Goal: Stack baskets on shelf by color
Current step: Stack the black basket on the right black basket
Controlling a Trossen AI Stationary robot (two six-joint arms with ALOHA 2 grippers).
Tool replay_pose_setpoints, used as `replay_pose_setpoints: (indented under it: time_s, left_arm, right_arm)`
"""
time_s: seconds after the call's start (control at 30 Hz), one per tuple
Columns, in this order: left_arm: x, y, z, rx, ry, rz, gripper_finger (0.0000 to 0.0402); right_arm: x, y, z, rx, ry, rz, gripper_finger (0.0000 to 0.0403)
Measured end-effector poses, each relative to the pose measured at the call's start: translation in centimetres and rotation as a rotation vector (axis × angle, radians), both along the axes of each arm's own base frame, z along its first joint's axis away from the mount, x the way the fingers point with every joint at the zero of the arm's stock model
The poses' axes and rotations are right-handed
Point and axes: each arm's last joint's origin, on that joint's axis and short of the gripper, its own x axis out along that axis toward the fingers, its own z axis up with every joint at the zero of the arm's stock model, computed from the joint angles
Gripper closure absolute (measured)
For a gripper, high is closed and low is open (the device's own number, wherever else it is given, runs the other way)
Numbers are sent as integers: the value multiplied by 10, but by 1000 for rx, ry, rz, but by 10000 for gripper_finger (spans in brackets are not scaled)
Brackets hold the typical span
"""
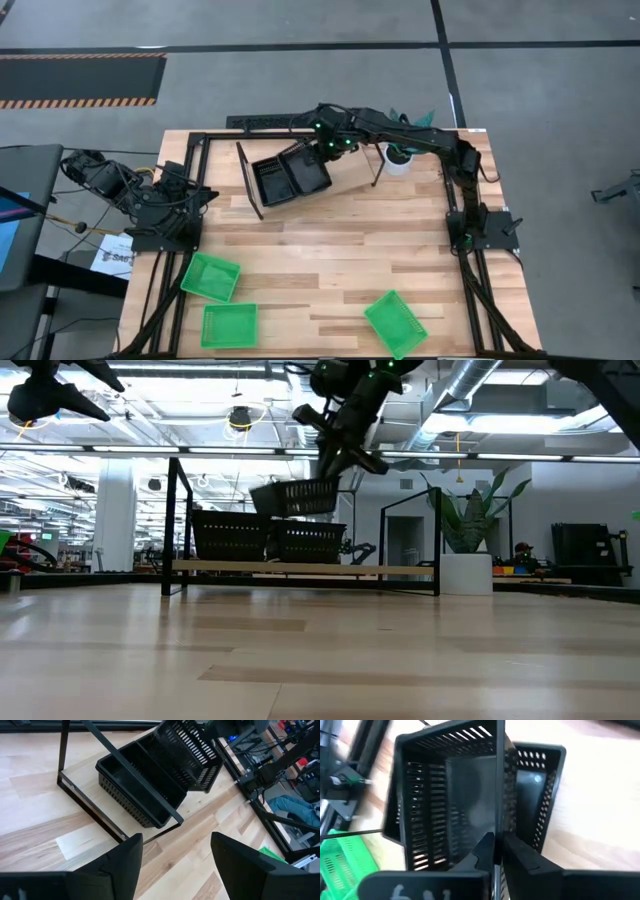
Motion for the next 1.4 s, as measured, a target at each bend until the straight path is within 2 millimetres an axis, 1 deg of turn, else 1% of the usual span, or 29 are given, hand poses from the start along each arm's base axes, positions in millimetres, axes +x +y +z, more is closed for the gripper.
replay_pose_setpoints:
  time_s: [0.23, 0.5, 0.63, 0.77, 0.8, 0.87, 0.93, 1.0, 1.07, 1.13, 1.2, 1.27, 1.33, 1.4]
  left_arm:
    - [0, 0, 0, 0, 0, 0, 175]
    - [0, 0, 0, 0, -1, 1, 175]
    - [0, 0, 0, -4, -2, 3, 175]
    - [0, 0, 0, -5, -2, 4, 175]
    - [0, 0, 0, -6, -3, 4, 175]
    - [0, 0, 0, -17, 0, 0, 175]
    - [0, -1, -1, -48, 16, -25, 175]
    - [0, -3, -2, -79, 44, -70, 175]
    - [0, -4, -2, -100, 73, -120, 175]
    - [0, -5, -3, -115, 89, -148, 175]
    - [-1, -5, -3, -109, 98, -165, 175]
    - [-1, -5, -3, -91, 100, -171, 175]
    - [0, -5, -3, -72, 96, -165, 175]
    - [0, -5, -3, -68, 93, -161, 175]
  right_arm:
    - [-1, -4, 0, -6, 7, -36, 322]
    - [-2, -7, 0, -18, 9, -28, 261]
    - [-3, -7, -1, -27, 19, -10, 236]
    - [-7, -2, 2, -24, 50, 14, 225]
    - [-9, 2, 6, -22, 48, 32, 224]
    - [-11, 17, 17, -3, 29, 100, 223]
    - [-14, 42, 29, 18, 15, 184, 224]
    - [-17, 73, 37, 9, 43, 273, 227]
    - [-21, 102, 40, -51, 112, 309, 230]
    - [-23, 129, 39, -130, 177, 278, 235]
    - [-20, 150, 36, -263, 211, 231, 239]
    - [-13, 161, 30, -400, 213, 152, 245]
    - [-1, 162, 23, -501, 178, 70, 252]
    - [13, 160, 13, -557, 150, 23, 259]
